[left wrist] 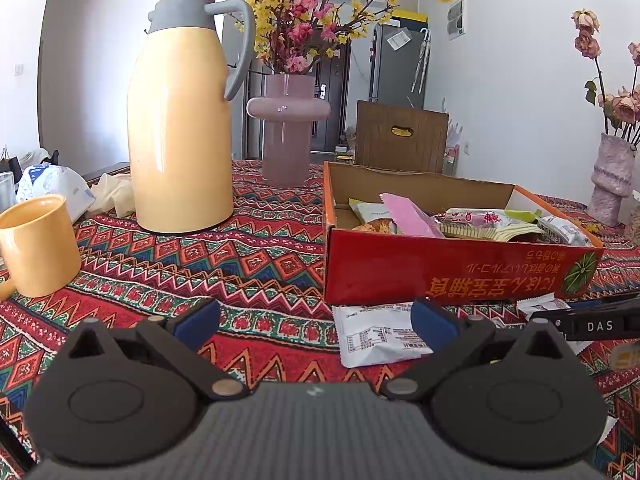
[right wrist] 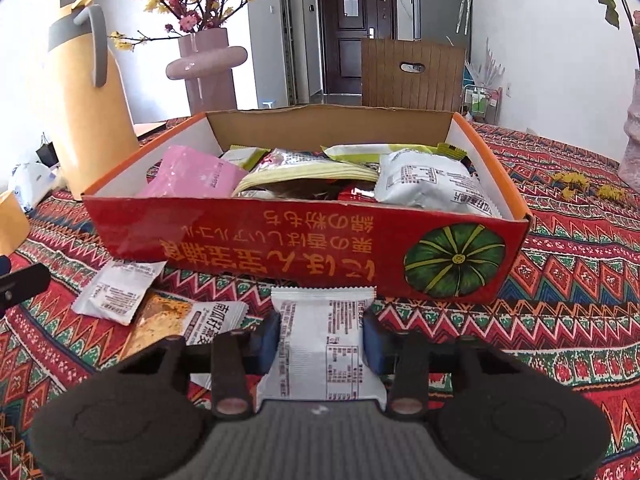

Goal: Organize snacks
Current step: 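Grasp the orange cookie packet with the left gripper while the right gripper holds its packet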

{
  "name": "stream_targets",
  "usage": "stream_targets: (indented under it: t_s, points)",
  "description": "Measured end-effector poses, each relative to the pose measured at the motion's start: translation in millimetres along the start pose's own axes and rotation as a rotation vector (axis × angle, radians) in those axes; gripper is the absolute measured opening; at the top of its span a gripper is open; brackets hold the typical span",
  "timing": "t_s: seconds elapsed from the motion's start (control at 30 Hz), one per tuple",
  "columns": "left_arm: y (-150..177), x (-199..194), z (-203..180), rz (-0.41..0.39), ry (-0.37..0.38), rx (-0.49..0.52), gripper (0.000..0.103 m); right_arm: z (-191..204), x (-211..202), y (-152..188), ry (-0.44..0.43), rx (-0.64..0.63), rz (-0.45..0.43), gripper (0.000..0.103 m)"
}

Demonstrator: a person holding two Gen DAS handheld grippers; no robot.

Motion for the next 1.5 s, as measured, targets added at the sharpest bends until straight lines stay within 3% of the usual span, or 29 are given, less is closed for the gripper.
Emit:
stream_targets:
  t_s: [0.43,0.83,1.1,1.3,1.5]
  points:
    - [1,3,-2,0.015,-0.01,0.012,0.103,-38,-36,3,0.09,0.115,-0.16,0.042]
    - [-4,8,-6,0.059,-0.048,0.037,0.103,-51,-33,11,0.09,0.184,-0.19,0.042]
    - [-21,22,-22,0.13,-0.031,0.03,0.103,-49,-35,13,0.106,0.181,-0.206,0.043]
    - [-21,52,-42,0.236,-0.015,0.018,0.103,-50,-35,14,0.1,0.188,-0.207,0.043]
    - [-18,74,-51,0.302,-0.053,0.01,0.103,-51,-37,15,0.09,0.192,-0.218,0.043]
Point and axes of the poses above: each gripper's, at about its wrist camera, not at the fingertips, and x roughly the way its jaws point, z to its left, y to its underside, the point moved 3 cm from there along x, roughly the way its jaws point, and after that the axes turned 7 degrees about y, right-handed, at the moved point
